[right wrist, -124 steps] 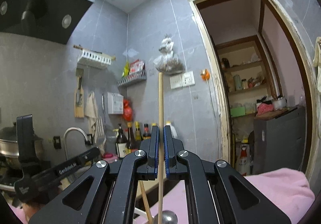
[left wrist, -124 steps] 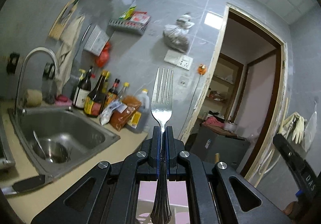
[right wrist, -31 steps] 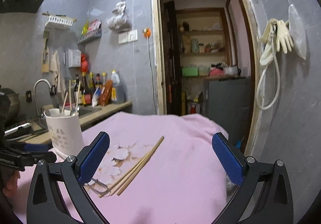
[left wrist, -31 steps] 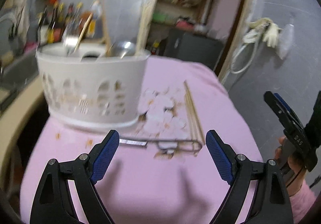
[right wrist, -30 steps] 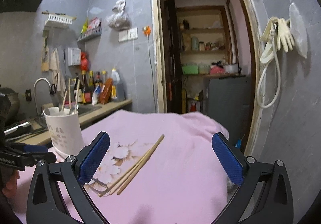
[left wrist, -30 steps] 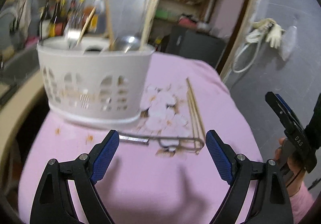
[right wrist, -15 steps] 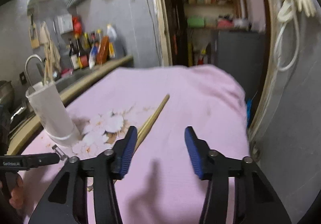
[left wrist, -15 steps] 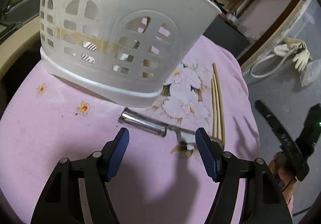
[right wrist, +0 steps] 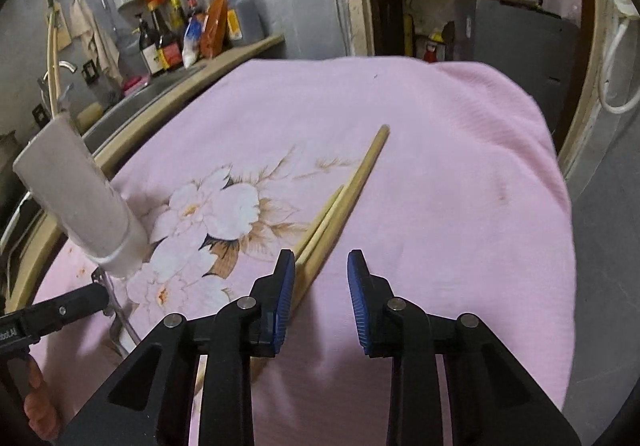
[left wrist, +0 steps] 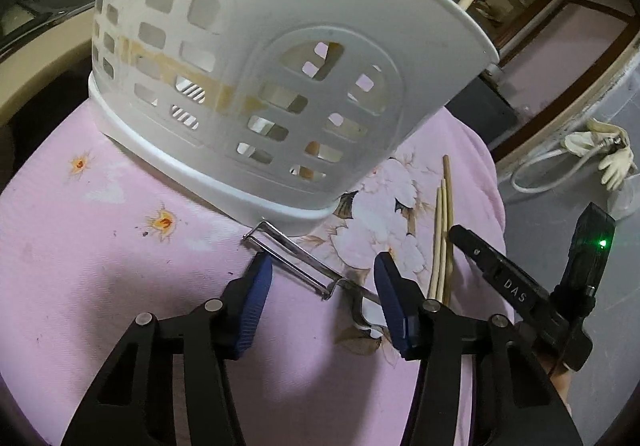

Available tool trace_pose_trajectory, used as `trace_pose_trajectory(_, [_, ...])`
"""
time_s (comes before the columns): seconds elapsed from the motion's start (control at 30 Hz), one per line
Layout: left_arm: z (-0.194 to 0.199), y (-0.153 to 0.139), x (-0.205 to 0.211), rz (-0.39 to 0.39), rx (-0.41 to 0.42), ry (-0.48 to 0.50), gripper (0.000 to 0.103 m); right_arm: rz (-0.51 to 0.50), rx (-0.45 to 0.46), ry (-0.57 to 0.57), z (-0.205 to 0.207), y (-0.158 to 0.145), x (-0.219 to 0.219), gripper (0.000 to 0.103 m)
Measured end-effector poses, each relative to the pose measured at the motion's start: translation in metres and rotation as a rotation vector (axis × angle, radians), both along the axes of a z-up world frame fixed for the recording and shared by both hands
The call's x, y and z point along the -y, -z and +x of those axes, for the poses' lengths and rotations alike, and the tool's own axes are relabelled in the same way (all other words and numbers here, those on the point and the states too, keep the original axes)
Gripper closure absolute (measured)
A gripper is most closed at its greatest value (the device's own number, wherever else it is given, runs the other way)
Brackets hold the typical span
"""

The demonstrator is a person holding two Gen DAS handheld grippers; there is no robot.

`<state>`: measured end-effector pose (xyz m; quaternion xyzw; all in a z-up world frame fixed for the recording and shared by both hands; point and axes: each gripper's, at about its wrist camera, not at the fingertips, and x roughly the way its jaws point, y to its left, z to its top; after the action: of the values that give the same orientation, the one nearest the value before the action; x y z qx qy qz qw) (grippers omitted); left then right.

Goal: Organize utensils
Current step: 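Grasp a steel peeler with the left tool while the right tool grasps a chopstick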

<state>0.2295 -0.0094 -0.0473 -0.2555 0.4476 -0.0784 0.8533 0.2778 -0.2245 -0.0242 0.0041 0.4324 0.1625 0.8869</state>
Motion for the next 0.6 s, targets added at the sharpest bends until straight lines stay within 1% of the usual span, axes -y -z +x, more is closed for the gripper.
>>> trace_pose_trajectory(0.07, [0.002,0.001,0.000,-0.007,-0.011,-0.024,0.057,0.001,-0.019,-0.005,0.002,0.003,-0.001,0.078])
trace_pose_trajectory(0.13, [0.002,0.001,0.000,-0.003,-0.025,-0.053,0.065,0.009,-0.038,-0.005,0.004,0.005,0.000,0.079])
trace_pose_trajectory(0.17, [0.002,0.001,-0.001,0.000,-0.033,-0.070,0.067,0.014,-0.044,-0.002,0.006,0.005,0.001,0.080])
trace_pose_trajectory(0.23, [0.002,0.002,-0.001,0.007,-0.041,-0.081,0.071,0.029,-0.061,-0.001,0.006,0.006,0.004,0.088])
trace_pose_trajectory(0.33, [0.001,0.002,0.000,-0.007,-0.046,-0.066,0.071,0.044,-0.088,-0.010,0.002,0.005,0.007,0.092])
trace_pose_trajectory(0.47, [0.002,0.003,0.007,-0.026,-0.054,-0.061,0.071,0.039,-0.108,-0.015,-0.003,0.004,0.006,0.092])
trace_pose_trajectory(0.6, [-0.001,0.000,0.016,0.022,-0.057,-0.050,0.071,0.024,-0.112,-0.010,-0.005,0.004,0.003,0.092])
